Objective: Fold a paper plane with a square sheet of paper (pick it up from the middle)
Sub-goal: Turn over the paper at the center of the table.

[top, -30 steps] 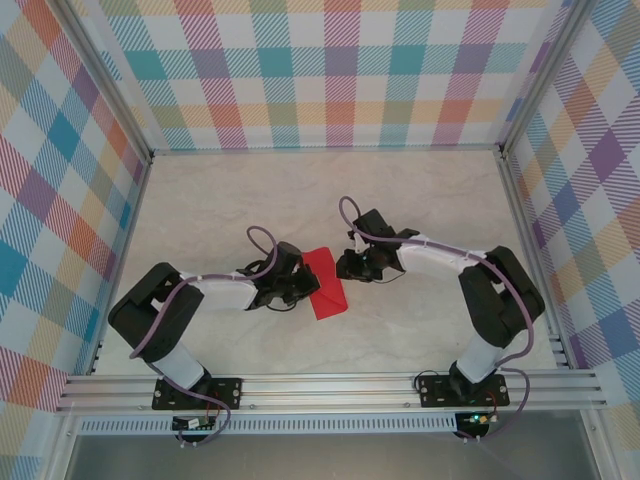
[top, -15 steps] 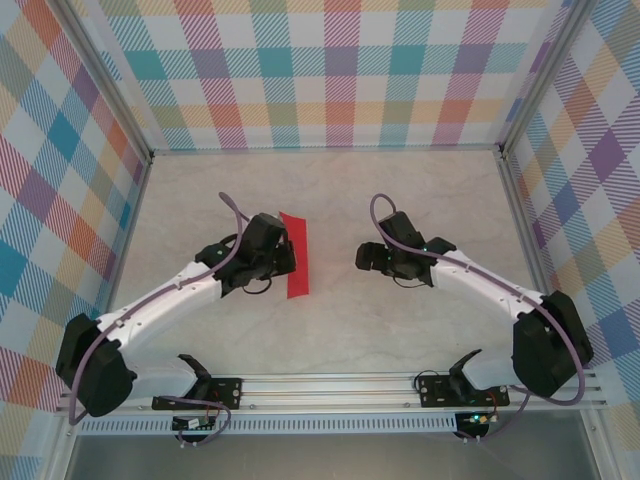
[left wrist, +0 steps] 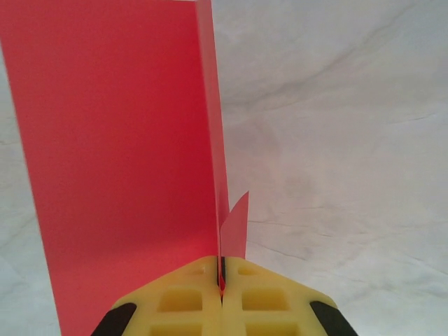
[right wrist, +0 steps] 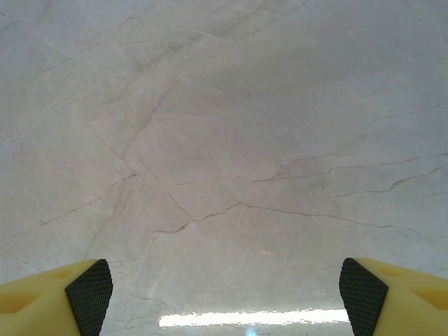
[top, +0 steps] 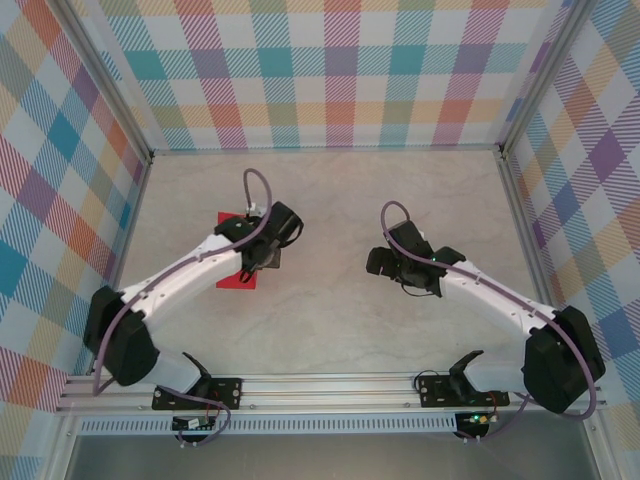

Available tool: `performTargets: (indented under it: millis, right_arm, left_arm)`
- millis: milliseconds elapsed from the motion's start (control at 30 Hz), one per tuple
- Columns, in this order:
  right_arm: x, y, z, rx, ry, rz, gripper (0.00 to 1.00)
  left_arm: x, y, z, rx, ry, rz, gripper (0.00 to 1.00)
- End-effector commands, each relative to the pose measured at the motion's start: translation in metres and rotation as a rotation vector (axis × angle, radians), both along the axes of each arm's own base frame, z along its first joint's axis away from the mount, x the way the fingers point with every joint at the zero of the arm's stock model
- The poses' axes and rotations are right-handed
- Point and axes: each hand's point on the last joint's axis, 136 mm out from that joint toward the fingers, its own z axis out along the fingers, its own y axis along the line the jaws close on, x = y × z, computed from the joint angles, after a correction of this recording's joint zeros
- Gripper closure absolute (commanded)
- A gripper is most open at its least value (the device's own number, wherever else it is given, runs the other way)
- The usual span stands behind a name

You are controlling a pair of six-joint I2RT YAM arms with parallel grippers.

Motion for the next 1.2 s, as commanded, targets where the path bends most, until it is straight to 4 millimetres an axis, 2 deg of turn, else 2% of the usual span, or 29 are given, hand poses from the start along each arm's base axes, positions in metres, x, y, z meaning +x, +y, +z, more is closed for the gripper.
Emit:
performTargets:
  millis: [0, 67, 200, 467, 733, 933, 1033, 1167]
  right_arm:
    - [-0.006, -0.013, -0.003, -0.01, 0.009, -0.061, 0.12]
    - [-0.007, -0.015, -0.004, -0.008, 0.011, -0.076, 0.12]
    - [-0.008, -0.019, -0.005, -0.007, 0.011, -0.1, 0.11]
    - [-0.012, -0.029, -0.006, -0.002, 0.011, -0.142, 0.1]
    - [-0.018, -0.033, -0.012, 0.004, 0.028, -0.159, 0.1]
    - [-0.02, -0.035, -0.013, 0.013, 0.03, -0.168, 0.1]
    - [-0.02, -0.034, -0.012, 0.027, 0.03, -0.167, 0.1]
    - [-0.021, -0.03, -0.011, 0.052, 0.029, -0.151, 0.09]
  left_arm:
    - [0.007, 0.017, 0.005, 0.2, -0.027, 0.031, 0.98]
    - [0.015, 0.018, -0.001, 0.264, -0.03, 0.047, 0.98]
    - [0.026, 0.005, -0.026, 0.319, -0.001, 0.042, 0.96]
    - [0.03, -0.048, -0.089, 0.283, 0.092, -0.007, 0.93]
    - [0.027, -0.09, -0.113, 0.173, 0.135, -0.047, 0.86]
    - [0.022, -0.11, -0.111, 0.08, 0.157, -0.073, 0.75]
    - [0.017, -0.128, -0.094, -0.044, 0.163, -0.11, 0.68]
    - [0.007, -0.155, -0.056, -0.271, 0.148, -0.18, 0.54]
